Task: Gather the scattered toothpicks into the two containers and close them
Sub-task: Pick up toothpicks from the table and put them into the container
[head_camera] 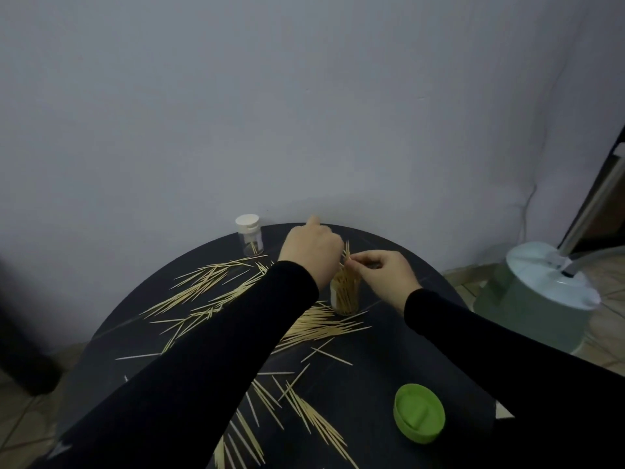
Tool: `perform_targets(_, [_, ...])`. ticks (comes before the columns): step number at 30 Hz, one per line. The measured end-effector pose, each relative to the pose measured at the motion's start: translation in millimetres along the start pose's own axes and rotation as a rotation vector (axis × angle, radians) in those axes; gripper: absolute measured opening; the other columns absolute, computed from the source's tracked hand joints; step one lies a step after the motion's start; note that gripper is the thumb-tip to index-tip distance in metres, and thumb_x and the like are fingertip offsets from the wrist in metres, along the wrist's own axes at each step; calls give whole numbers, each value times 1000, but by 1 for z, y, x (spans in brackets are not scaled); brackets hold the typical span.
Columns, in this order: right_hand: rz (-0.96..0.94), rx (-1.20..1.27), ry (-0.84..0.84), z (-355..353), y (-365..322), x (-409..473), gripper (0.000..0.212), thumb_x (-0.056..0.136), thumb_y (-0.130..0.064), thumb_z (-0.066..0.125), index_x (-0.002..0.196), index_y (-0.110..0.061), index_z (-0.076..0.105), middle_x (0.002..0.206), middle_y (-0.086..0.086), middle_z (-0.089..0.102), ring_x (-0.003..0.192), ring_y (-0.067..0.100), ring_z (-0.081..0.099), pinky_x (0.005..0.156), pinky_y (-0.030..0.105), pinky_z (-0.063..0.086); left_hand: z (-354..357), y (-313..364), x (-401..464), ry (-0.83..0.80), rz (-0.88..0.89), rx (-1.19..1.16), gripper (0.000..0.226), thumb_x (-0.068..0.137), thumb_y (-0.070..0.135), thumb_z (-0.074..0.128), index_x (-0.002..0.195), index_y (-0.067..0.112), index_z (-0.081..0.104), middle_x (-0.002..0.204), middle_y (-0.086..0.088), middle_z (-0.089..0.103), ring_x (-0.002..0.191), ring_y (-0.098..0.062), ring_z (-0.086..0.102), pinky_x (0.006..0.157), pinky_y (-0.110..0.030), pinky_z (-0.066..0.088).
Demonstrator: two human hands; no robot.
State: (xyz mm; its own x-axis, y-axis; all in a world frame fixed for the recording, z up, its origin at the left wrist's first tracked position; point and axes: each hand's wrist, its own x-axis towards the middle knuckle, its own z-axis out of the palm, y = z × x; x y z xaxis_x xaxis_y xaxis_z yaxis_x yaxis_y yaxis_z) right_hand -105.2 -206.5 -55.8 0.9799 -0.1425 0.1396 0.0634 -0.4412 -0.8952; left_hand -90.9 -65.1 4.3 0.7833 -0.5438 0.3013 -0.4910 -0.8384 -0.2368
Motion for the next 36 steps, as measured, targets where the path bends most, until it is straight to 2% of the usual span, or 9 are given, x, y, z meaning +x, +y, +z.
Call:
perform_targets(6, [-69,27,-10,-3,1,0,21,90,-21,65,110,-17,70,94,-10,65,91,2,58,75,17,46,13,-5,3,0,-108,-419,16,93,29,57,102,30,70,105,5,66,105,-14,55,92,-36,49])
perform_targets(9, [-78,-30,-63,-2,3,-1,21,89,-24,66,109,-20,70,98,-9,66,98,7,59,87,27,50,23,-8,-9,25,-175,-579,17,91,29,59,106,26,66,103,7,66,102,-10,55,93,-34,48])
perform_targets(14, [-95,-161,-54,4,4,1,21,86,-35,68,105,-26,73,106,-6,60,105,13,55,93,37,48,37,-8,-22,122,-288,-858,14,89,26,65,102,24,67,86,15,60,80,2,54,67,-7,38])
perform_targets(16, [-106,-205,-57,3,4,2,22,85,-37,68,104,-27,74,104,-6,57,106,14,53,92,37,48,41,-7,-23,139,-331,-916,7,89,27,64,95,27,67,81,19,58,76,7,52,60,-6,35])
perform_targets(22, [-135,-294,-96,-1,8,4,19,85,-46,66,102,-41,69,99,-16,52,112,16,49,100,49,42,45,-5,-23,141,-288,-823,12,92,29,59,99,26,67,92,12,64,88,-2,53,80,-21,45])
perform_targets(25, [-172,-263,-80,-2,7,2,18,83,-50,64,100,-47,65,96,-23,60,111,14,54,102,53,39,48,-4,-22,88,-173,-634,23,97,29,49,114,24,65,107,6,62,97,-5,42,86,-22,36])
perform_targets(28, [-213,-283,-41,-5,6,1,30,81,-55,60,107,-43,67,92,-25,65,107,12,56,101,52,40,51,-4,-23,85,-126,-687,27,99,25,47,120,23,63,111,3,61,100,-6,43,87,-20,32])
perform_targets(31, [-283,-349,-30,-12,6,1,35,85,-45,64,120,-41,61,89,-22,57,101,9,53,99,50,41,52,-5,-23,174,-165,-746,25,96,25,53,118,26,63,104,7,64,99,-7,51,87,-23,41])
perform_targets(36, [-208,-494,-186,-14,2,-3,68,76,-59,69,137,-38,46,109,-12,50,110,10,47,102,46,40,49,-6,-22,208,-223,-761,16,94,26,54,105,27,66,98,8,64,95,-8,55,86,-28,47])
